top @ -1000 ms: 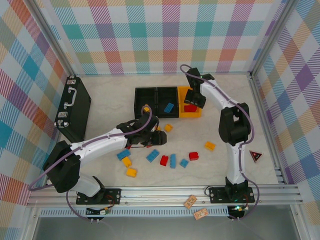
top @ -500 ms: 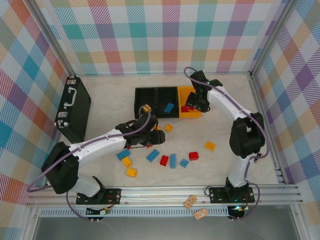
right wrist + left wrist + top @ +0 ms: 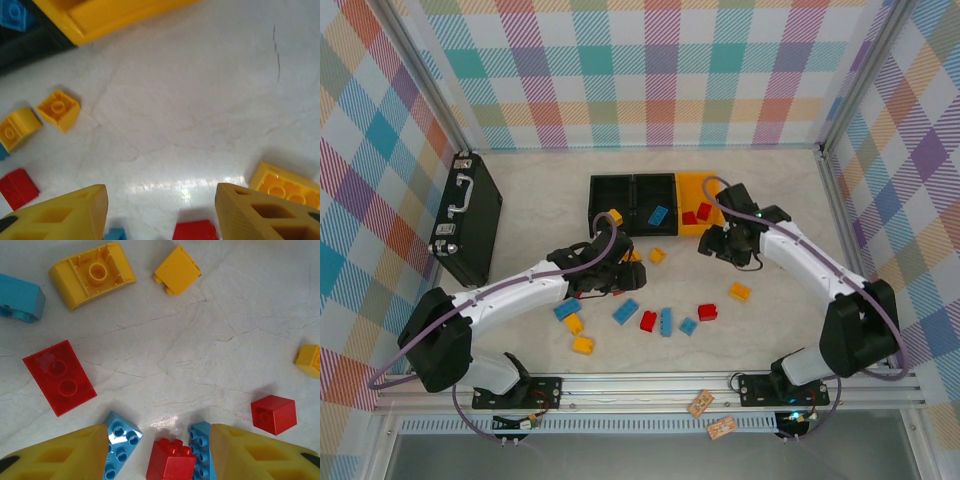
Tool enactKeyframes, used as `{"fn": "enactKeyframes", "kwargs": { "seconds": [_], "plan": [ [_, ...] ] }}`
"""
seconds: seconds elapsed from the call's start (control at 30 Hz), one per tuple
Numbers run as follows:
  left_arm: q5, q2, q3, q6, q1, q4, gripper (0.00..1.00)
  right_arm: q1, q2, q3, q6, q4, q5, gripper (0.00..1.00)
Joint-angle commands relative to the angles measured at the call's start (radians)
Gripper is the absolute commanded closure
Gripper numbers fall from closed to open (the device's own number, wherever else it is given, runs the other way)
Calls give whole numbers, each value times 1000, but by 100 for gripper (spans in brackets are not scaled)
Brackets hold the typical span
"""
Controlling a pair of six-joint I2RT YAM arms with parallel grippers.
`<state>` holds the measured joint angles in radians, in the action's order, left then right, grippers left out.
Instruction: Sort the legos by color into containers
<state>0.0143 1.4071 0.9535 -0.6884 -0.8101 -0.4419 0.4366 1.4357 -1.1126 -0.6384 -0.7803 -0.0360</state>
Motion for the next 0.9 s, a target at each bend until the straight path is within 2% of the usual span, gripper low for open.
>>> {"fn": "enactKeyframes", "kwargs": {
  "seconds": [0.0, 0.2, 0.4, 0.67, 0.87],
  "plan": [
    [62, 4, 0, 24, -8, 6, 44, 32, -72, 64, 5, -36, 12, 40],
    [214, 17, -22, 62, -9, 53, 44, 80, -159, 194, 11, -47, 30, 37],
    [320, 32, -50, 77, -19, 89, 44, 163, -175, 285, -11, -42, 24, 35],
    [308, 50, -57, 69, -32, 92, 44, 232, -102, 315, -33, 10, 20, 35],
    [284, 59, -59, 55, -45, 95, 44, 238, -7, 314, -39, 42, -19, 36]
  ]
}}
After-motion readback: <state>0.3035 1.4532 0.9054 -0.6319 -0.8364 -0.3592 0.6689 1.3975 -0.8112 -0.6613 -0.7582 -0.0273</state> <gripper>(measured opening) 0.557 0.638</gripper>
